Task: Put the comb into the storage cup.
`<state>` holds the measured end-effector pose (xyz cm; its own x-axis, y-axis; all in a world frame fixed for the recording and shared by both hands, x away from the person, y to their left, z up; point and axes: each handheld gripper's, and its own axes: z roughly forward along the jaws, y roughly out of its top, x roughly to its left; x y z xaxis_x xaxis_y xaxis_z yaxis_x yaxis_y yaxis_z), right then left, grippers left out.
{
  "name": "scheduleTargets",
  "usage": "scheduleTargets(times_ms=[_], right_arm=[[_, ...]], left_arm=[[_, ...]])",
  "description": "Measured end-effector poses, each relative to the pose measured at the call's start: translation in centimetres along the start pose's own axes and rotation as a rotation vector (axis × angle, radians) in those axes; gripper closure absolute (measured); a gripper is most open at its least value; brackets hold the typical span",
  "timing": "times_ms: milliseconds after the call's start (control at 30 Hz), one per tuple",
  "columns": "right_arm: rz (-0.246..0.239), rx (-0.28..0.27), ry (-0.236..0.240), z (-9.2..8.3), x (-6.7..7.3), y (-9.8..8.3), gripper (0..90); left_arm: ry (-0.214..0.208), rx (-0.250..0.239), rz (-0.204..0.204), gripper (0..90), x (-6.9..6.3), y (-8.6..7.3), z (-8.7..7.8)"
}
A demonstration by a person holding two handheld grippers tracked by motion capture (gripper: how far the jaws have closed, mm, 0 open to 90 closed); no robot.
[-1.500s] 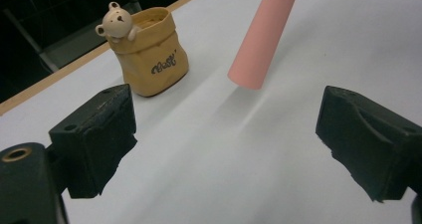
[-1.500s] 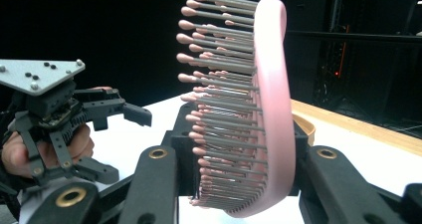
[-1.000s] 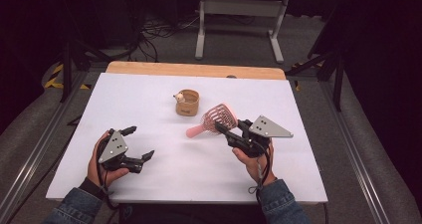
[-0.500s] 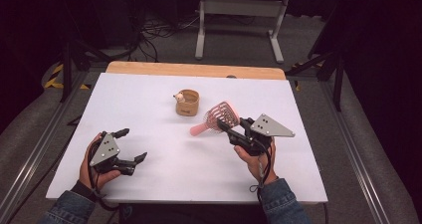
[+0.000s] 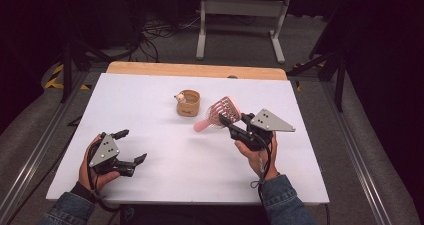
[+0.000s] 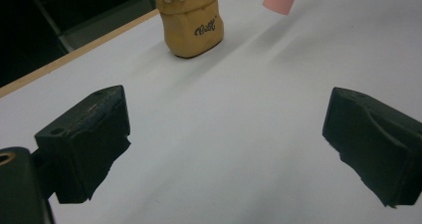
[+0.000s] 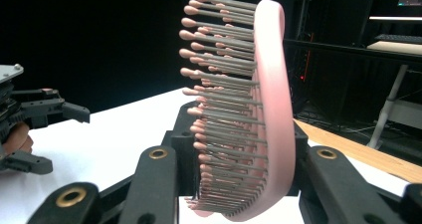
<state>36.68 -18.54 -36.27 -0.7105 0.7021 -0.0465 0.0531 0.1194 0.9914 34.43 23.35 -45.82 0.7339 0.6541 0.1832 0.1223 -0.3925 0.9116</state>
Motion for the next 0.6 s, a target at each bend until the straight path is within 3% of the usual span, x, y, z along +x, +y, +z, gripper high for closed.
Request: scheduleTargets(times_ms=[600], right_arm=[[-0.036,0.023,-0.008,1.6,-0.8,2.7,63.7]], left_arm=[[0.015,0.0,-0.018,5.8,0.3,-0.1,-0.5]])
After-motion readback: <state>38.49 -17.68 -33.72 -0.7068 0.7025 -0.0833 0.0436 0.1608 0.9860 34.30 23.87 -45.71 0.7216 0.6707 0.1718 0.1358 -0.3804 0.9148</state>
